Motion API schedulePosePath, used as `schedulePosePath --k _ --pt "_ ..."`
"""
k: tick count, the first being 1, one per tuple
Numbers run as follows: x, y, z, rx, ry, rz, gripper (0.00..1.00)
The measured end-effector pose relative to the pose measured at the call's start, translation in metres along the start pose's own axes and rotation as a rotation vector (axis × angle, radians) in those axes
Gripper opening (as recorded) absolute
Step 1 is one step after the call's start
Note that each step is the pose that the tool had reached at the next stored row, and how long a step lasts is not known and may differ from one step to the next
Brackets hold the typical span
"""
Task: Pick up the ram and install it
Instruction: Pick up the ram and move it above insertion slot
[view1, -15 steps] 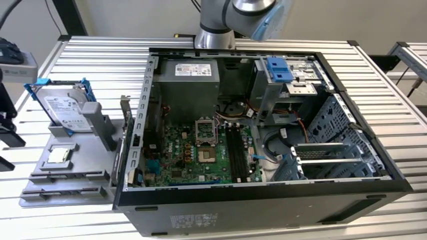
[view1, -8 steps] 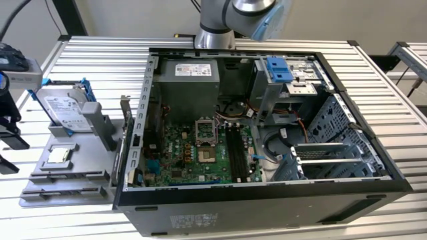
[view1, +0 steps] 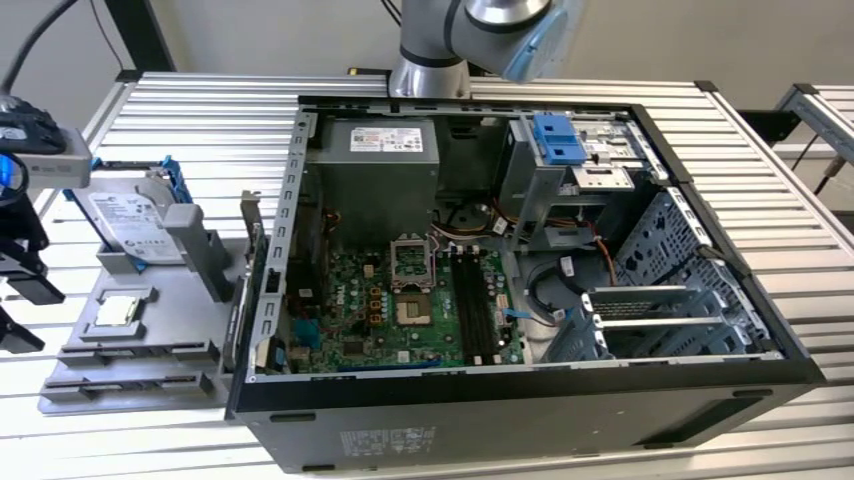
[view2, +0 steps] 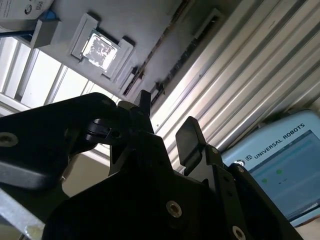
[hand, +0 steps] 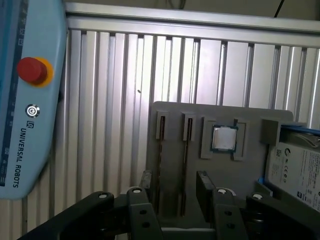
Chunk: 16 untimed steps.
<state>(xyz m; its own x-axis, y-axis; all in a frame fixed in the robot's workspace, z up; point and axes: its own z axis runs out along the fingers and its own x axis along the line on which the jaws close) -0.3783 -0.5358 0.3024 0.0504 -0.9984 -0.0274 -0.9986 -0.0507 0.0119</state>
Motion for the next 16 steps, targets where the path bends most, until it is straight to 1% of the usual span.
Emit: schedulePosePath --k 16 --pt "0.0006 -0.0003 0.0241 0.0001 -0.0001 0.000 1.00"
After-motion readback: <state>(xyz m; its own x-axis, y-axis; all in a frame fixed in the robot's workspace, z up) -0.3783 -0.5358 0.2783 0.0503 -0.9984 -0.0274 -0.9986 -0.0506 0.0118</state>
